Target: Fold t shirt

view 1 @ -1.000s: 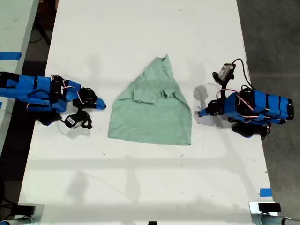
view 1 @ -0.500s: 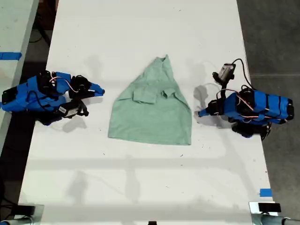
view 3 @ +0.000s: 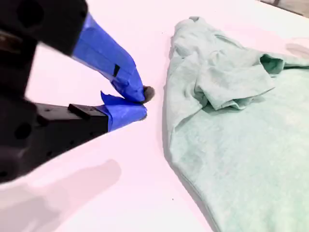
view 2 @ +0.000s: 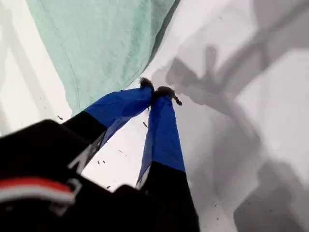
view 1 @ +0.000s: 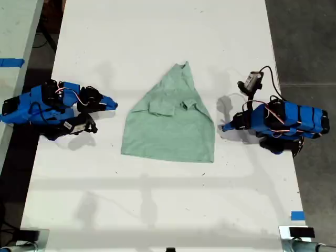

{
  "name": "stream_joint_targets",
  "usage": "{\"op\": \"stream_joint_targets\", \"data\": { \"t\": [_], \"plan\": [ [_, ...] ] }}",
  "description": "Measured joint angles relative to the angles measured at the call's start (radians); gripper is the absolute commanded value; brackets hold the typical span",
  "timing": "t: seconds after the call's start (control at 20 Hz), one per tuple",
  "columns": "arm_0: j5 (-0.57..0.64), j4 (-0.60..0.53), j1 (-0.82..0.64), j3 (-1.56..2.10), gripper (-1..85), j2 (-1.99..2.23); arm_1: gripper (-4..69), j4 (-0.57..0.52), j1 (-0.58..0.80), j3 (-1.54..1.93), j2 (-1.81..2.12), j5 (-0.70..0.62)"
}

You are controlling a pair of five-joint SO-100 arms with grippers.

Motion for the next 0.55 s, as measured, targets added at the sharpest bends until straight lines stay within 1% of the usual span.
{"op": "stream_joint_targets", "data": {
  "t": [0.55],
  "plan": [
    [0.003,0.000,-0.008,0.000,-0.2,0.000,2.1,0.000,0.000,0.000,0.000,0.000]
  ]
}}
